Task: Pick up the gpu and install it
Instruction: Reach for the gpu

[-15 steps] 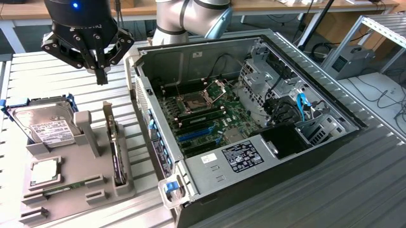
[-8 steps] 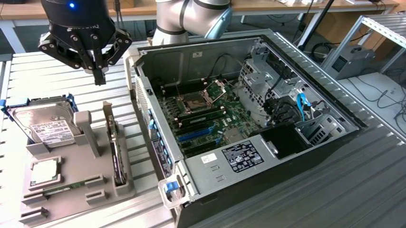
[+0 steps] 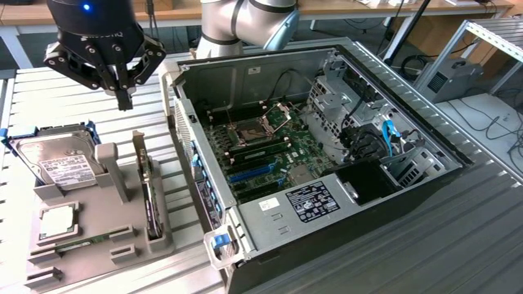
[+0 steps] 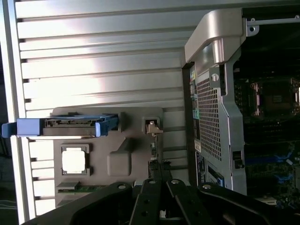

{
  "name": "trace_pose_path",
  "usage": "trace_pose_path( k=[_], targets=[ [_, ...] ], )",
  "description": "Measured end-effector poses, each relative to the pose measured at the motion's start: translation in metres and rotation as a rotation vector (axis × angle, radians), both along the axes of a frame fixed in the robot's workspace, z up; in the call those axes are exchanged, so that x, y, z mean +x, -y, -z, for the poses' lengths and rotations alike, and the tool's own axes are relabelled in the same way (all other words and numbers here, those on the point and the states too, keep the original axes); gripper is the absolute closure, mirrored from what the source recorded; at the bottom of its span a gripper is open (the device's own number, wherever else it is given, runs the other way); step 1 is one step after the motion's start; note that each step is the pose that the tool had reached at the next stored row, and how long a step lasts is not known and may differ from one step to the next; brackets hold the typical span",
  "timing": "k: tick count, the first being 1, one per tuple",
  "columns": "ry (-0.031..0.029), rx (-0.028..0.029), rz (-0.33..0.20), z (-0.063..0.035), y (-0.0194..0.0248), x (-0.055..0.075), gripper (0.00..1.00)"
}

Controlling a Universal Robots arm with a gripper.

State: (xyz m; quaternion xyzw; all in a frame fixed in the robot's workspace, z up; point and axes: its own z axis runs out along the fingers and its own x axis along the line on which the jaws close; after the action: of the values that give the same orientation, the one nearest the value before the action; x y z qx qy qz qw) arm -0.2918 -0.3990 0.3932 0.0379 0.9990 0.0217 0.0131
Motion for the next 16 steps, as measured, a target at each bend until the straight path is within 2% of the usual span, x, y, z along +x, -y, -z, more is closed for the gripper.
trace_pose_path(
  k=[7,16],
  targets=[
    [0.0,0.0,0.0,0.0,0.0002,-0.0014,0.89],
    [0.0,0.0,0.0,0.0,0.0051,-0.0013,0.89]
  ],
)
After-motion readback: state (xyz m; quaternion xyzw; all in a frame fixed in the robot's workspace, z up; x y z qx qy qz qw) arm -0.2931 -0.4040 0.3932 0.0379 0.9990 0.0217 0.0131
